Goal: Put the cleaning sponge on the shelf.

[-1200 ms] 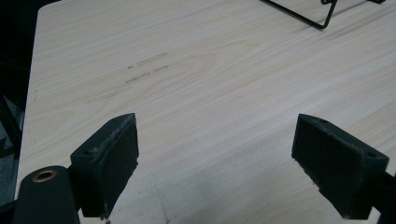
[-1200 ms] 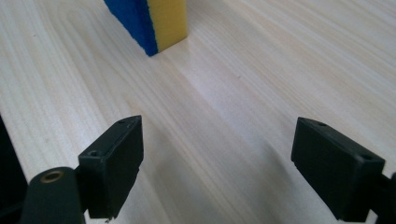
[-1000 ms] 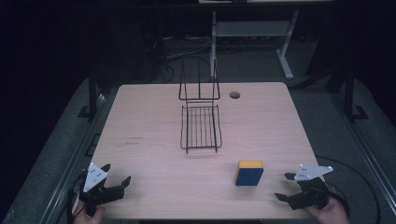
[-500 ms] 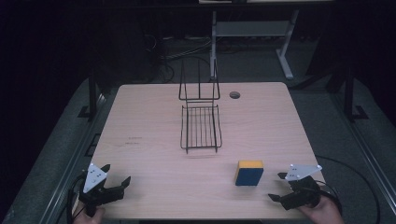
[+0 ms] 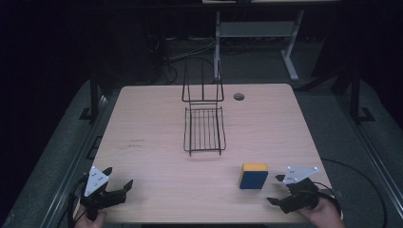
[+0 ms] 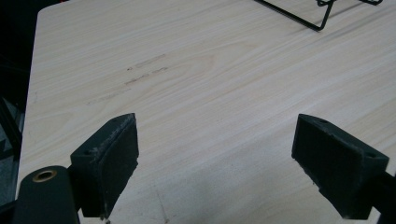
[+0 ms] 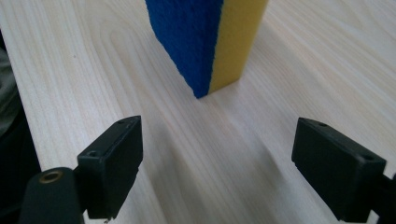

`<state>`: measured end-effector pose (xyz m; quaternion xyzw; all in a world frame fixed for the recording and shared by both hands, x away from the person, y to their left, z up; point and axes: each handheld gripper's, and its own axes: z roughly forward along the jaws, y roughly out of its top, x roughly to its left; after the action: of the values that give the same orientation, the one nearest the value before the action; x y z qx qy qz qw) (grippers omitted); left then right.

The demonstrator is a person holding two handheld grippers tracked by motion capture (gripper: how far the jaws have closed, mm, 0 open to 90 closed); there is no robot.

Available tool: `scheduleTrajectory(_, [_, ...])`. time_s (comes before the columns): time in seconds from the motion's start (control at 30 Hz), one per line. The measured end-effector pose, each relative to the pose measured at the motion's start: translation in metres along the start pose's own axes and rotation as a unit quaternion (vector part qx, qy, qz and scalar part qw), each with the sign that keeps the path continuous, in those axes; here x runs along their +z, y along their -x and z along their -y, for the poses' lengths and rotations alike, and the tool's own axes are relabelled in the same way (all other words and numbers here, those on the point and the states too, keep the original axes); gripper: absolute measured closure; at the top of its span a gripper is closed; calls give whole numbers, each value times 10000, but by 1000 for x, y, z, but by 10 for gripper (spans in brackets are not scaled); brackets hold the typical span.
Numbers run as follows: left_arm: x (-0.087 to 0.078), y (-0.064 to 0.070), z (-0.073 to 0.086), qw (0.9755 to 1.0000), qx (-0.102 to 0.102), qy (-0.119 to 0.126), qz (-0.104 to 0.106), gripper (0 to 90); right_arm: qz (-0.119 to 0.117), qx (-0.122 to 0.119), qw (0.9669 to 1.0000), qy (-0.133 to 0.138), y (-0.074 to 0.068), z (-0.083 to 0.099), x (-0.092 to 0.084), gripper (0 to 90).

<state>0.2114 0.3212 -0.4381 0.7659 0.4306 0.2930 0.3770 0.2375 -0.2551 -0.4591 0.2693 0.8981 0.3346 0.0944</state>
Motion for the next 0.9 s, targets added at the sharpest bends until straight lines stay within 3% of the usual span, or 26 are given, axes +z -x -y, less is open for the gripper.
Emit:
scheduleTrajectory(0.6, [0,0,0,10000,9,33,-10,141,-155,-322,9993,-50,0,-22,9,163])
scheduleTrajectory(0.9, [0,1,0,10000,-9,5,11,141,-217,-450,9987,89,2,-36,6,211])
